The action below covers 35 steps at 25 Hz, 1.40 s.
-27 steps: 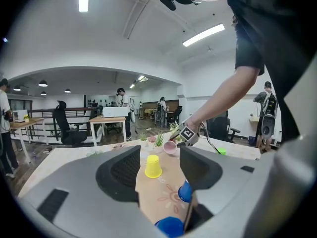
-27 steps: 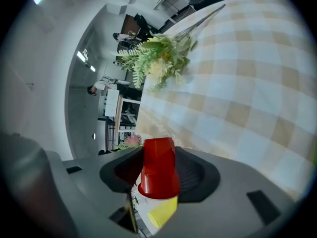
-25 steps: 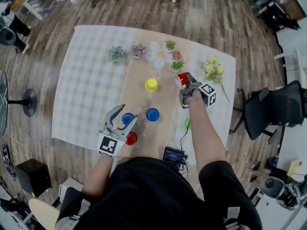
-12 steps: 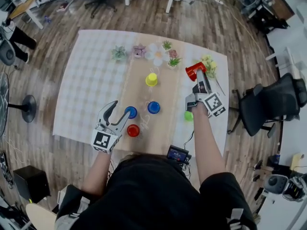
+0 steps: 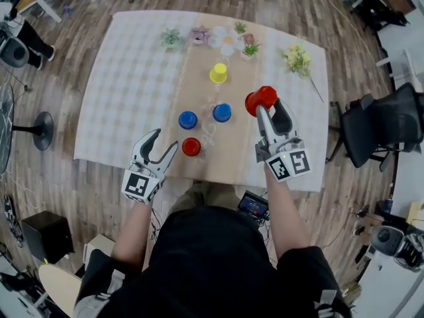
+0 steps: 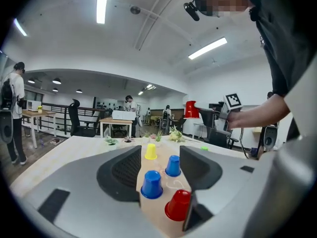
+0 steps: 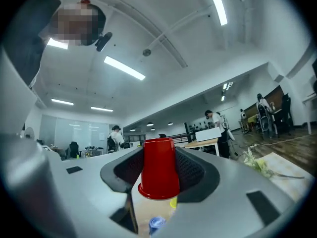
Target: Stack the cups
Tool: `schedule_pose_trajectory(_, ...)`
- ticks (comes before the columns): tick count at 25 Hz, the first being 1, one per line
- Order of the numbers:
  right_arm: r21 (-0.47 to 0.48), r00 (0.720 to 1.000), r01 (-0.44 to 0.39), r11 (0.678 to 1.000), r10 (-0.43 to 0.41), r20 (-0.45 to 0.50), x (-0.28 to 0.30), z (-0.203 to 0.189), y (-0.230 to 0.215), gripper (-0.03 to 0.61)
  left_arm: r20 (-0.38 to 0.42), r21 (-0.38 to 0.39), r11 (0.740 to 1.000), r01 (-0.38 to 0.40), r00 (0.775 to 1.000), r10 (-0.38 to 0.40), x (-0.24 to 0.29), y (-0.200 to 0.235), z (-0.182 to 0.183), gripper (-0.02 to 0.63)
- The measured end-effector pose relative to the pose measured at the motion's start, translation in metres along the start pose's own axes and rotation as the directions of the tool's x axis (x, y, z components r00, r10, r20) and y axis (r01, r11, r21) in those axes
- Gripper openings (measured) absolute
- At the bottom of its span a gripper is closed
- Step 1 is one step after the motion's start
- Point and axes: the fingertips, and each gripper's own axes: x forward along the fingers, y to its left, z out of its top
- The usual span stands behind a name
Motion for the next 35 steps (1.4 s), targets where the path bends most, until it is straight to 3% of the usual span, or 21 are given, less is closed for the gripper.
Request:
schedule_pose_trajectory(7,0.022,0.987,-0.005,1.000,0.008,-0.158,-0.039,-0.109,0.039,0.207,-0.027,-0.032,0.999,-0.003,1.000,0.002,-0.016,-0.009,-0.039,0.239)
schedule_pose_trajectory(13,-0.018,0.969,-0.080,0.997,0.074,-0.236,-0.052,-0.168,0.078,0.207,-0.045,-0.093,0.996,-0.013,0.999,0.009,-0.012,-0.019,-0.075,0.239)
schedule_pose_trajectory(22,-0.045,0.945,-0.141,0.989,0.121,-0.303,-0.040,-0.221,0.102,0.207,-0.048,-0.124,0.992,-0.001,0.999,-0.005,-0.009,-0.031,-0.102,0.239)
schedule_pose_trajectory(35,-0.092,0.918,-0.194,0.977,0.148,-0.367,-0.035,-0.254,0.118,0.207,-0.044,-0.151,0.988,0.026,0.998,-0.033,-0.006,-0.040,-0.113,0.238)
